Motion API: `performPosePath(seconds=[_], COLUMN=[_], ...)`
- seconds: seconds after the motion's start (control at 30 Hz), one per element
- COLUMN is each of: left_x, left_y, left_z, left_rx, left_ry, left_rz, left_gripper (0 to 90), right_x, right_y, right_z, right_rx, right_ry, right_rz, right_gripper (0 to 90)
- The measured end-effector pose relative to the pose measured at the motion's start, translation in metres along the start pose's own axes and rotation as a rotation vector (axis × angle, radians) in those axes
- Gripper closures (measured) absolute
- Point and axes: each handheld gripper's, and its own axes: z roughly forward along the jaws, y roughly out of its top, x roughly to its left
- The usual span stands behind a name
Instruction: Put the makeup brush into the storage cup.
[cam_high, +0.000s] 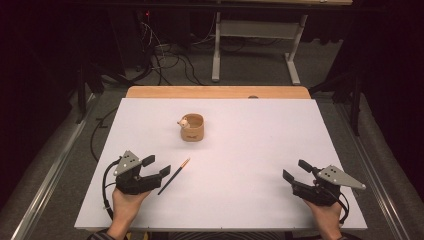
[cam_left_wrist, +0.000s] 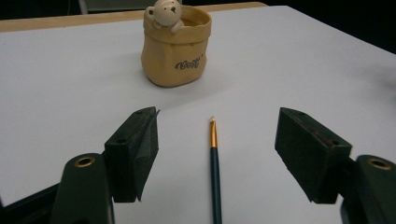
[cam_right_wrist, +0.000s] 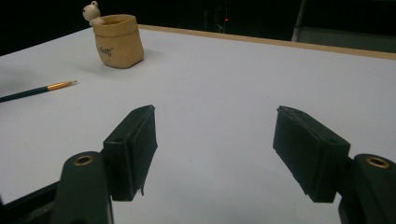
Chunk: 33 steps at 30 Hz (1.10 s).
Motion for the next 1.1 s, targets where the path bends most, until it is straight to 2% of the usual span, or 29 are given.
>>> performPosePath(seconds=[0.4,0.53,0.67,0.8,0.87,1.1], left_x=[-0.001,0.000,0.000,-0.001,0.000,-0.001], left_y=[0.007,0.010,0.012,0.015,0.017,0.020], left_z=[0.003,0.004,0.004,0.004,0.005,0.006], left_rx=[-0.002,-0.017,-0.013,-0.027,-0.024,-0.023], left_ry=[-0.008,-0.024,-0.016,-0.017,-0.026,-0.026], left_rz=[-0.006,-0.031,-0.027,-0.024,-0.035,-0.031], left_gripper=[31.2,31.2,30.3,30.0,29.2,27.6], right_x=[0.000,0.001,0.000,0.000,0.000,0.000], right_y=[-0.001,-0.001,0.000,-0.001,-0.001,-0.001], right_z=[-0.001,0.000,0.000,0.000,0.000,0.000], right_rx=[-0.003,0.002,-0.002,-0.001,0.001,0.002], right_ry=[0.010,0.011,0.010,0.010,0.010,0.010], right_rz=[0.001,0.006,0.004,0.004,0.003,0.004], right_gripper=[32.2,32.2,32.1,32.2,32.1,32.2])
